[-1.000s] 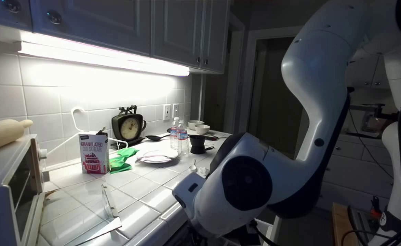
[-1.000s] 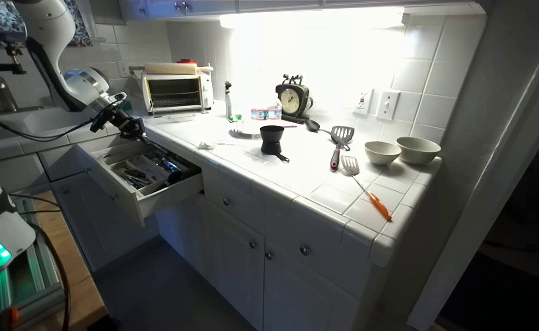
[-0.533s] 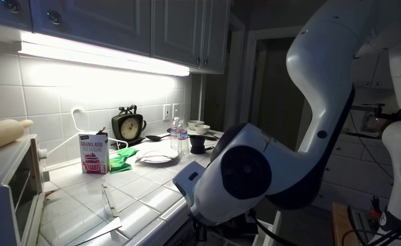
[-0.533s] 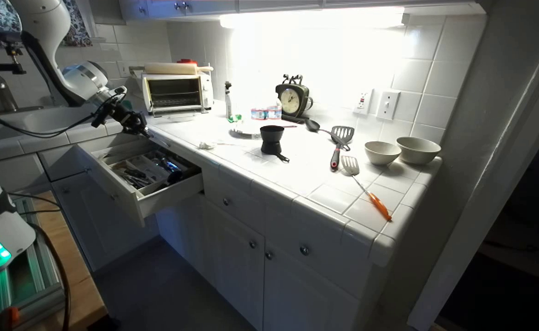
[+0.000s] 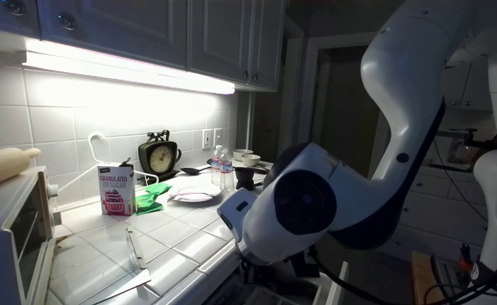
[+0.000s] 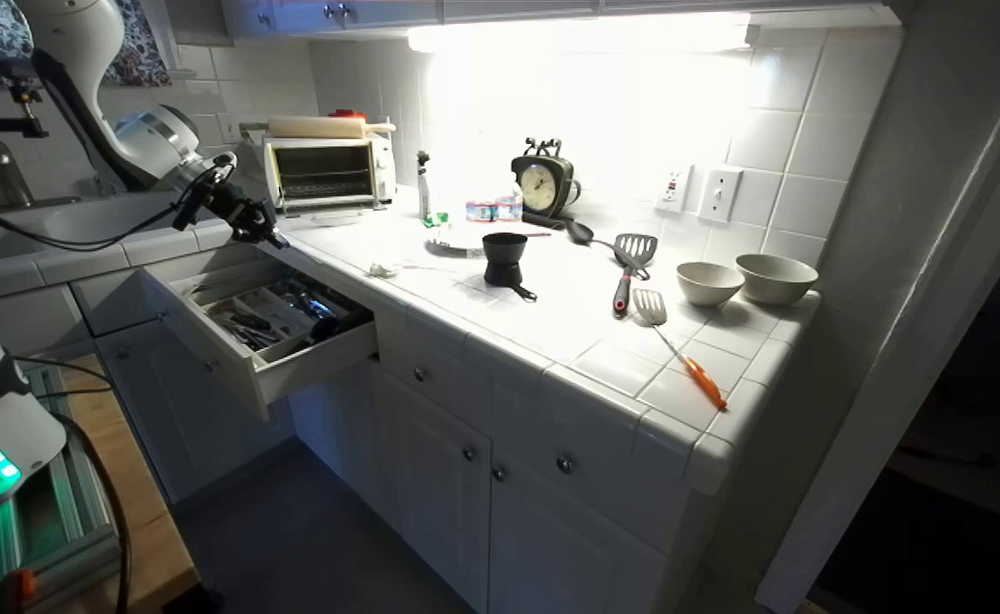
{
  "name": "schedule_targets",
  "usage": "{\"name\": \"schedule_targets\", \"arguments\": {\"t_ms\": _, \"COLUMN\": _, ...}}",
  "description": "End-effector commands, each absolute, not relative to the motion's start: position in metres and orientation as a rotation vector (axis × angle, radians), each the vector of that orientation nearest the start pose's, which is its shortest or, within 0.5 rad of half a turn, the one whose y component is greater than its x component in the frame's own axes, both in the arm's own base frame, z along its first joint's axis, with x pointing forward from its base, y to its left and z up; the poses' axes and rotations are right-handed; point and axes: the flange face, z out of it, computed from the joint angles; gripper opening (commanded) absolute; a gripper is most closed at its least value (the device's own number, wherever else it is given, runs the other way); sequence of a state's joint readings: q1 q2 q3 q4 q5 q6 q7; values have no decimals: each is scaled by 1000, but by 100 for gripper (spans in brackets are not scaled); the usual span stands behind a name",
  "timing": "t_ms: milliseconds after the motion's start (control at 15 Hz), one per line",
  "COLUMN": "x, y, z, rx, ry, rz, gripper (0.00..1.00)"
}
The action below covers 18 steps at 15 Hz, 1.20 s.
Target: Remove two spoons from the drawer
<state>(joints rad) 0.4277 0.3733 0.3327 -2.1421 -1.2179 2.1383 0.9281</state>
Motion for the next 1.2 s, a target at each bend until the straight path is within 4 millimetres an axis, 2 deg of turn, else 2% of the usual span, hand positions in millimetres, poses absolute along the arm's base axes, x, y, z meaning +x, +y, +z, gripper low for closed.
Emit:
{"name": "schedule_targets", "arguments": {"t_ms": 0, "x": 434, "y": 342, "z": 240, "rx": 2238, "ry": 802, "rz": 487, "gripper": 2}}
{"name": "schedule_targets", "arguments": {"t_ms": 667, "x": 476, "y": 335, "z": 230, "rx": 2273, "ry": 720, "rz": 538, "gripper": 2}}
{"name": "schedule_targets", "arguments": {"t_ms": 1133, "x": 498, "y": 338, "z": 212, "rx": 2317, "ry": 685, "rz": 539, "gripper": 2}}
